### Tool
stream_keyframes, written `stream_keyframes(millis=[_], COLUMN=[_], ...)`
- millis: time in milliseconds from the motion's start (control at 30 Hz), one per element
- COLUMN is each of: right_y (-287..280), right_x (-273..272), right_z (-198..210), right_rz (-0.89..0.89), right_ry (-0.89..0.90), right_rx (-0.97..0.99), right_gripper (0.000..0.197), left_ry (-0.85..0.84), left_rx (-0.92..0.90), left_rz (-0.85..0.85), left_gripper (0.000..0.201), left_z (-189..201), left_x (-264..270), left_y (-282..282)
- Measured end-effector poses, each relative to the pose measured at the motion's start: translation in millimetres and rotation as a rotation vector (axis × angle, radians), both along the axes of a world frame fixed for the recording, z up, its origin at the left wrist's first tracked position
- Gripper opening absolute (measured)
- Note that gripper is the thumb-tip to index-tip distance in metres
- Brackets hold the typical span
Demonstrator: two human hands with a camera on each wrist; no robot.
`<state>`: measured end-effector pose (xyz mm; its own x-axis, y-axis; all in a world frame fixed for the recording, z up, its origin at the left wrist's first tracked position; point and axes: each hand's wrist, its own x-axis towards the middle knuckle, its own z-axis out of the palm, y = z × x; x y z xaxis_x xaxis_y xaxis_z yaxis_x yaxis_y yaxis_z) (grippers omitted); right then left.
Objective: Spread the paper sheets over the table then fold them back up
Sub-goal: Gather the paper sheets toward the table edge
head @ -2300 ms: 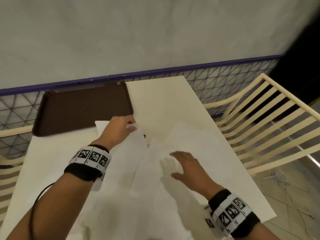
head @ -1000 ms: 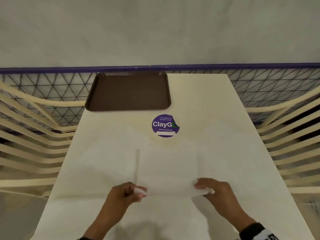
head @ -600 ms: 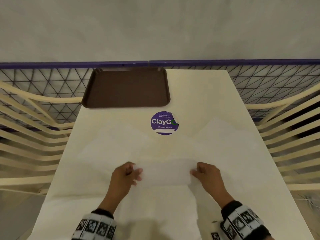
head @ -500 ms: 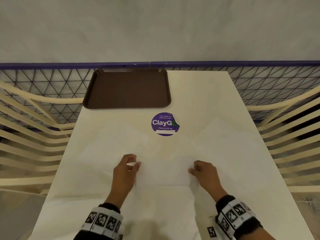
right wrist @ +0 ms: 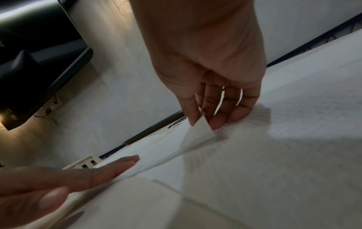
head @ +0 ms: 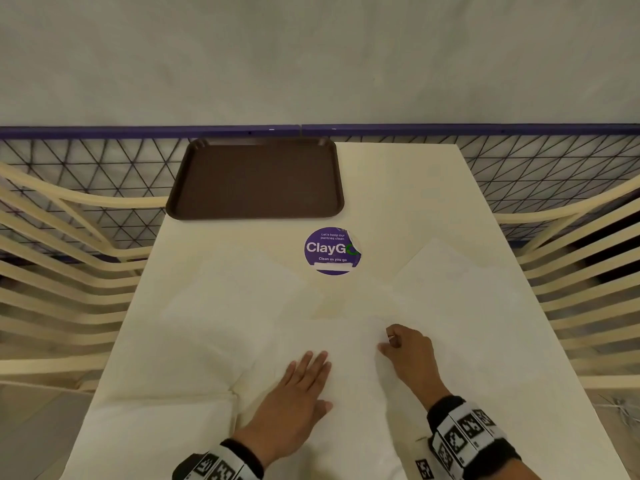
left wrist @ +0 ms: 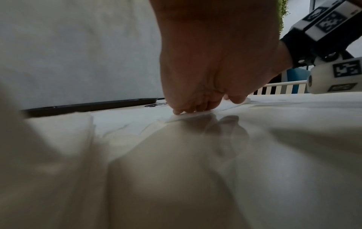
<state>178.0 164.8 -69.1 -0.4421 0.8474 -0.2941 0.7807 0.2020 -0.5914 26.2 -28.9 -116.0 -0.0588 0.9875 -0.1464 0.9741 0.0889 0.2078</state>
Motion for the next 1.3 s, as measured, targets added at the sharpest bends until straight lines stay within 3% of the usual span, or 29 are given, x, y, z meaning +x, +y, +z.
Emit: stream_keyframes(millis=[33,100,167,267,333,400,600,733,800,867,900,933,1033,1100,1167,1300], right_y=[-3.2,-12.5,-31.9,-69.6,-78.9,-76.2,-47.2,-48.4,-48.4,-46.6,-43.2,-40.8,-34.7,-27.5,-23.7,-21.1], right_x=[1.5,3.8,-0.3,-6.4,0.0,6.4,56.6,59.0,52.5,44.5,39.5,35.7,25.3,17.7,4.5,-26.1], right_z=[3.0,2.8,2.9,-13.5,-27.5,-34.0,-13.5,-14.1,-15.1,-5.6,-4.4,-4.1,-2.1,7.8,16.6,31.8], right_rz=[0.002,0.074,0.264,0.738,0.855,0.844,0.724,0.682,0.702,0.730,0.727,0.700,0.622,0.577,0.555,0.600], right_ry=[-0.010,-0.037,0.021,-0.126,-0.308,-0.428,-0.471,-0.500,-0.451,-0.397,-0.403,-0.420,-0.396,-0.363,-0.368,-0.318], right_rx=[0.026,0.282,0.463,0.406,0.361,0.302,0.146,0.206,0.304,0.344,0.385,0.409,0.403,0.480,0.438,0.533], right_gripper=[0.015,0.040,0.043,0.053,0.064,0.067,0.059,0.056,0.059,0.037,0.023,0.024,0.043,0.042,0.046,0.084], left_ry=[0.006,0.047,0.059,0.024,0.046,0.092,0.173,0.251,0.223,0.152,0.128,0.058,-0.015,0.019,0.029,0.057], left_rx=[0.007,0.047,0.071,0.027,0.016,0.007,-0.069,0.037,0.060,0.111,0.060,-0.039,-0.255,-0.297,-0.322,-0.228], left_rz=[-0.004,-0.008,-0.013,-0.017,-0.017,-0.029,0.004,0.001,0.004,0.026,0.046,0.080,0.172,0.172,0.172,0.147], left_gripper=[0.056,0.057,0.058,0.059,0.059,0.058,0.058,0.076,0.061,0.032,0.049,0.070,0.084,0.076,0.063,0.045], left_z=[-1.4,-7.4,-10.8,-4.0,-2.8,-4.7,2.9,12.5,29.7,51.4,59.7,62.9,64.2,66.0,70.1,83.5], left_x=[-0.5,-3.1,-4.3,-5.1,-3.7,-6.4,-37.0,-46.0,-48.7,-49.5,-49.9,-52.5,-53.8,-54.6,-53.6,-48.5], left_y=[-0.4,-0.6,0.7,4.0,3.9,1.3,-29.1,-24.6,2.8,38.3,53.5,65.9,92.8,100.1,102.1,93.4])
